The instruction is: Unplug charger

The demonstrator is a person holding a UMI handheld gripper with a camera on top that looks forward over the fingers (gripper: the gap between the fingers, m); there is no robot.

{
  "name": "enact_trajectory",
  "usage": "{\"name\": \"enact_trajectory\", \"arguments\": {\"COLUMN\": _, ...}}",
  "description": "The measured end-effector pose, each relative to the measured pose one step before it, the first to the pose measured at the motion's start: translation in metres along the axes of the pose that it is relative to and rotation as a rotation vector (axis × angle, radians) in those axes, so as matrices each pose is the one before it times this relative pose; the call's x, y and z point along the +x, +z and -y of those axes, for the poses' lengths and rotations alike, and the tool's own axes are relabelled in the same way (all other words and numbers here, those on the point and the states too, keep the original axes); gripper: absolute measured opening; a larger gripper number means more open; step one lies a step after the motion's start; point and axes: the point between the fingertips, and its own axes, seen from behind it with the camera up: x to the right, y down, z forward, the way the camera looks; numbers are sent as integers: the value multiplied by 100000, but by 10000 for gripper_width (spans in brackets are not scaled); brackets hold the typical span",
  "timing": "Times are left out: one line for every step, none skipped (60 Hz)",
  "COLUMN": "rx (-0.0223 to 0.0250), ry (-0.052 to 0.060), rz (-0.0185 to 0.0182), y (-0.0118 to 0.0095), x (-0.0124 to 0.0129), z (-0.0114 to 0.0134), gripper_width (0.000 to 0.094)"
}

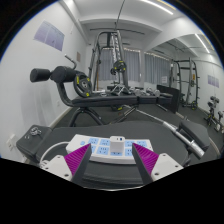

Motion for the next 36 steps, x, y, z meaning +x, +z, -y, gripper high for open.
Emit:
{"name": "enact_trajectory", "arguments": {"rx": -338, "ry": -98, "rz": -366, "y": 606, "x": 112, "z": -87, "gripper_width": 857}}
{"name": "enact_trajectory", "arguments": {"rx": -287, "ry": 3, "rz": -410, "y": 343, "x": 132, "z": -141, "gripper_width": 856}}
{"name": "enact_trajectory", "arguments": {"rx": -164, "ry": 28, "rz": -389, "y": 524, "x": 103, "z": -41, "gripper_width": 857}}
{"name": "enact_trajectory", "arguments": {"rx": 2, "ry": 137, "rz": -222, "y": 529, "x": 58, "z": -8, "gripper_width": 856}}
{"name": "enact_trajectory", "arguments": {"rx": -38, "ry": 124, "rz": -121, "y": 523, "x": 46, "z": -59, "gripper_width": 856}}
{"name": "enact_trajectory", "arguments": {"rx": -143, "ry": 85, "rz": -140, "y": 517, "x": 46, "z": -81, "gripper_width": 856}}
{"name": "enact_trajectory", "arguments": {"rx": -254, "ry": 28, "rz": -191, "y": 480, "x": 73, "z": -107, "gripper_width": 856}}
{"name": "enact_trajectory", "arguments": {"rx": -257, "ry": 40, "rz": -184, "y": 483, "x": 43, "z": -110, "gripper_width": 855}}
{"name": "enact_trajectory", "arguments": {"rx": -150, "ry": 64, "rz": -106, "y": 458, "x": 7, "z": -104, "gripper_width": 856}}
{"name": "enact_trajectory", "arguments": {"rx": -25, "ry": 101, "rz": -141, "y": 409, "x": 57, "z": -92, "gripper_width": 858}}
{"name": "enact_trajectory", "arguments": {"rx": -42, "ry": 52, "rz": -206, "y": 382, "x": 70, "z": -80, "gripper_width": 858}}
{"name": "enact_trajectory", "arguments": {"rx": -119, "ry": -40, "rz": -166, "y": 416, "x": 128, "z": -94, "gripper_width": 856}}
{"name": "enact_trajectory", "arguments": {"rx": -110, "ry": 6, "rz": -88, "y": 311, "x": 78, "z": -82, "gripper_width": 855}}
{"name": "enact_trajectory", "arguments": {"rx": -69, "ry": 76, "rz": 27, "y": 343, "x": 35, "z": -72, "gripper_width": 856}}
{"name": "enact_trajectory", "arguments": {"rx": -64, "ry": 169, "rz": 112, "y": 307, "x": -15, "z": -86, "gripper_width": 855}}
{"name": "enact_trajectory", "arguments": {"rx": -160, "ry": 99, "rz": 77, "y": 272, "x": 9, "z": -95, "gripper_width": 854}}
{"name": "enact_trajectory", "arguments": {"rx": -135, "ry": 80, "rz": 94, "y": 226, "x": -2, "z": -99, "gripper_width": 854}}
{"name": "enact_trajectory", "arguments": {"rx": -46, "ry": 38, "rz": 61, "y": 187, "x": 9, "z": -87, "gripper_width": 855}}
{"name": "enact_trajectory", "arguments": {"rx": 64, "ry": 45, "rz": 47, "y": 168, "x": 28, "z": -64, "gripper_width": 855}}
{"name": "enact_trajectory", "arguments": {"rx": 138, "ry": 28, "rz": -26, "y": 174, "x": 34, "z": -59, "gripper_width": 854}}
{"name": "enact_trajectory", "arguments": {"rx": 167, "ry": -28, "rz": -54, "y": 136, "x": 37, "z": -34, "gripper_width": 854}}
{"name": "enact_trajectory", "arguments": {"rx": 181, "ry": -127, "rz": -36, "y": 127, "x": 24, "z": -52, "gripper_width": 853}}
{"name": "enact_trajectory", "arguments": {"rx": 161, "ry": -57, "rz": 73, "y": 49, "x": -5, "z": -25, "gripper_width": 852}}
{"name": "enact_trajectory", "arguments": {"rx": 185, "ry": -36, "rz": -33, "y": 121, "x": -2, "z": -38, "gripper_width": 850}}
{"name": "enact_trajectory", "arguments": {"rx": 158, "ry": 73, "rz": -4, "y": 72, "x": 4, "z": -35, "gripper_width": 848}}
{"name": "enact_trajectory", "arguments": {"rx": 482, "ry": 269, "rz": 202, "y": 56, "x": -33, "z": 52, "gripper_width": 843}}
{"name": "enact_trajectory", "arguments": {"rx": 475, "ry": 315, "rz": 253, "y": 75, "x": -70, "z": 64, "gripper_width": 837}}
{"name": "enact_trajectory", "arguments": {"rx": 243, "ry": 178, "rz": 224, "y": 48, "x": -25, "z": 7, "gripper_width": 832}}
{"name": "enact_trajectory", "arguments": {"rx": 405, "ry": 104, "rz": 34, "y": 172, "x": -51, "z": 137, "gripper_width": 815}}
{"name": "enact_trajectory", "arguments": {"rx": 295, "ry": 58, "rz": -142, "y": 65, "x": 31, "z": 34, "gripper_width": 795}}
{"name": "enact_trajectory", "arguments": {"rx": 242, "ry": 42, "rz": -233, "y": 104, "x": 56, "z": 22, "gripper_width": 683}}
{"name": "enact_trajectory", "arguments": {"rx": 8, "ry": 44, "rz": -63, "y": 94, "x": 8, "z": -7, "gripper_width": 571}}
{"name": "enact_trajectory", "arguments": {"rx": -250, "ry": 56, "rz": 405, "y": 115, "x": -115, "z": -83, "gripper_width": 458}}
{"name": "enact_trajectory", "arguments": {"rx": 427, "ry": -260, "rz": -3786, "y": 246, "x": 904, "z": 28, "gripper_width": 346}}
{"name": "enact_trajectory", "arguments": {"rx": -440, "ry": -141, "rz": 704, "y": -20, "x": -157, "z": 39, "gripper_width": 311}}
{"name": "enact_trajectory", "arguments": {"rx": -717, "ry": 1374, "rz": 732, "y": 7, "x": -167, "z": -94, "gripper_width": 311}}
